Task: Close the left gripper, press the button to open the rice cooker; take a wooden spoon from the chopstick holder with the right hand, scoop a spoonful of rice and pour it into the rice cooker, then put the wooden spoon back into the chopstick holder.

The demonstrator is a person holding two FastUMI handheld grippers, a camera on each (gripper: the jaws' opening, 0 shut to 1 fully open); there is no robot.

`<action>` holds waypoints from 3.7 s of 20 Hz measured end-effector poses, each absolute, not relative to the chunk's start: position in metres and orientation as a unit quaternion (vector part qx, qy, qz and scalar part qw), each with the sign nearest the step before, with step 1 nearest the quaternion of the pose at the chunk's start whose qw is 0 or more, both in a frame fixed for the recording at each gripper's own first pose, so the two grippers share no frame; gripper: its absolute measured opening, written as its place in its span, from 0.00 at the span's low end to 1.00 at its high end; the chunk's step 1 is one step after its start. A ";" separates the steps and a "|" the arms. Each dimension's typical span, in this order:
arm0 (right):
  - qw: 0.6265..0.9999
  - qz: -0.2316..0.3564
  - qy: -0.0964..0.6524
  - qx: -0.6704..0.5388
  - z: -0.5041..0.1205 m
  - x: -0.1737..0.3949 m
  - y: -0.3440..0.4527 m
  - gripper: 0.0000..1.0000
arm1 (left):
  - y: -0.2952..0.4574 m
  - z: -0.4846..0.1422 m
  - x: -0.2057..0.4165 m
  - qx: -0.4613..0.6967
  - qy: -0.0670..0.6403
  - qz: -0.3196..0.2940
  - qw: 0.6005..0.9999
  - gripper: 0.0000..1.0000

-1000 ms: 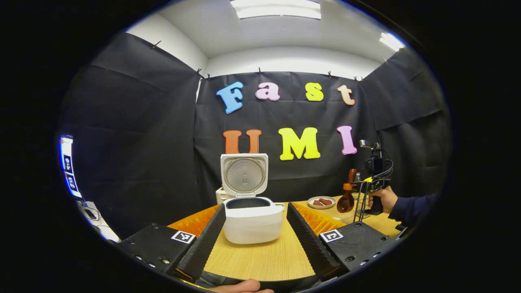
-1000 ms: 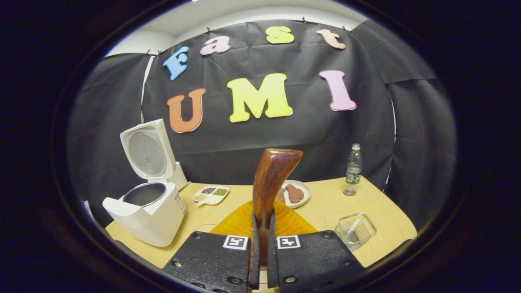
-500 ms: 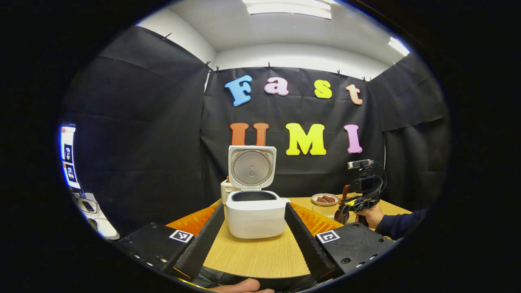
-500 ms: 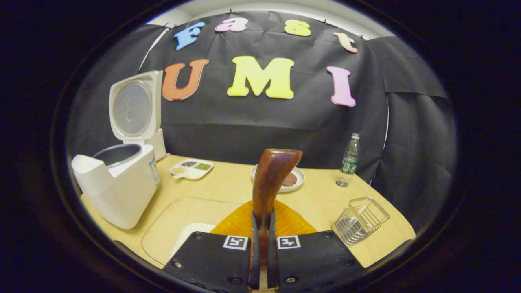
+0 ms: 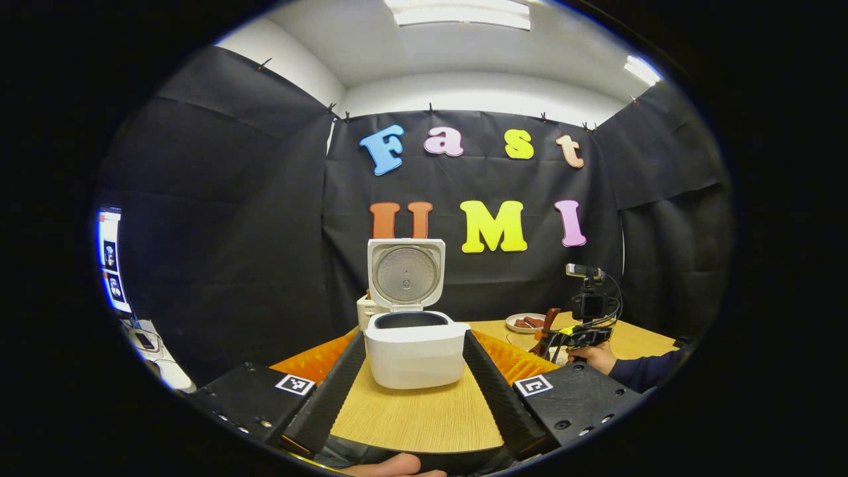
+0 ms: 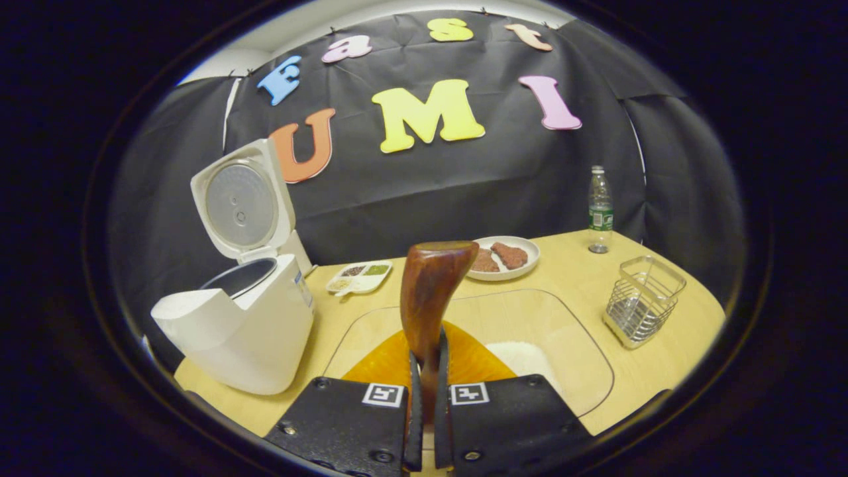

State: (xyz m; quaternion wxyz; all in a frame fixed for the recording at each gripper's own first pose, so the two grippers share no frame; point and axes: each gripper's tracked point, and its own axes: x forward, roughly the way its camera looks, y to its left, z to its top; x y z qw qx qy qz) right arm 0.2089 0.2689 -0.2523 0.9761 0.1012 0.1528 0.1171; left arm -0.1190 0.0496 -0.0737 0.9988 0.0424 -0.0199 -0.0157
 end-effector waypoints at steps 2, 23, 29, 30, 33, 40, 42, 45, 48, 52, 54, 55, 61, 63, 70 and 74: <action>0.964 0.119 0.169 0.168 -0.254 0.209 0.267 0.13 | 0.048 -0.076 -0.119 0.036 -0.016 -0.019 0.999 0.94; 0.775 0.169 0.228 0.565 -0.230 0.228 0.192 0.12 | 0.046 -0.088 -0.114 0.043 -0.004 -0.013 0.999 0.94; 0.663 0.249 0.199 0.677 -0.173 0.220 0.196 0.12 | 0.054 -0.091 -0.116 0.045 -0.003 -0.013 0.999 0.94; 0.664 0.257 0.200 0.673 -0.163 0.216 0.202 0.11 | 0.056 -0.091 -0.117 0.045 -0.003 -0.011 0.999 0.94; 0.665 0.279 0.199 0.663 -0.136 0.208 0.226 0.12 | 0.062 -0.086 -0.121 0.041 -0.010 -0.012 0.999 0.94; 0.680 0.282 0.230 0.636 -0.122 0.221 0.312 0.12 | 0.077 -0.083 -0.123 0.041 -0.013 -0.012 0.999 0.94; 0.692 0.281 0.237 0.621 -0.122 0.229 0.339 0.11 | 0.083 -0.081 -0.128 0.038 -0.013 -0.011 0.999 0.94; 0.710 0.275 0.240 0.602 -0.117 0.243 0.374 0.12 | 0.091 -0.083 -0.131 0.036 -0.015 -0.013 0.999 0.94; 0.736 0.272 0.242 0.570 -0.110 0.260 0.410 0.12 | 0.093 -0.087 -0.133 0.027 -0.016 -0.017 0.999 0.94; 0.782 0.266 0.237 0.512 -0.097 0.276 0.458 0.12 | 0.097 -0.103 -0.136 0.017 -0.001 -0.027 0.999 0.94; 0.809 0.274 0.232 0.466 -0.091 0.277 0.485 0.12 | 0.105 -0.107 -0.137 0.024 0.002 -0.021 0.999 0.94; 0.824 0.279 0.227 0.439 -0.089 0.278 0.497 0.12 | 0.109 -0.108 -0.139 0.027 0.002 -0.017 0.999 0.94; 0.904 0.282 0.167 0.275 -0.066 0.284 0.530 0.12 | 0.116 -0.109 -0.146 0.015 -0.002 -0.022 1.000 0.94; 0.923 0.268 0.148 0.235 -0.060 0.289 0.529 0.12 | 0.119 -0.112 -0.146 0.012 -0.002 -0.022 1.000 0.94; 0.965 0.253 0.061 0.044 -0.052 0.289 0.541 0.12 | 0.132 -0.126 -0.143 -0.001 0.017 -0.013 1.000 0.94; 0.958 0.280 0.021 -0.055 -0.054 0.271 0.566 0.12 | 0.133 -0.125 -0.146 -0.006 0.016 -0.012 1.000 0.94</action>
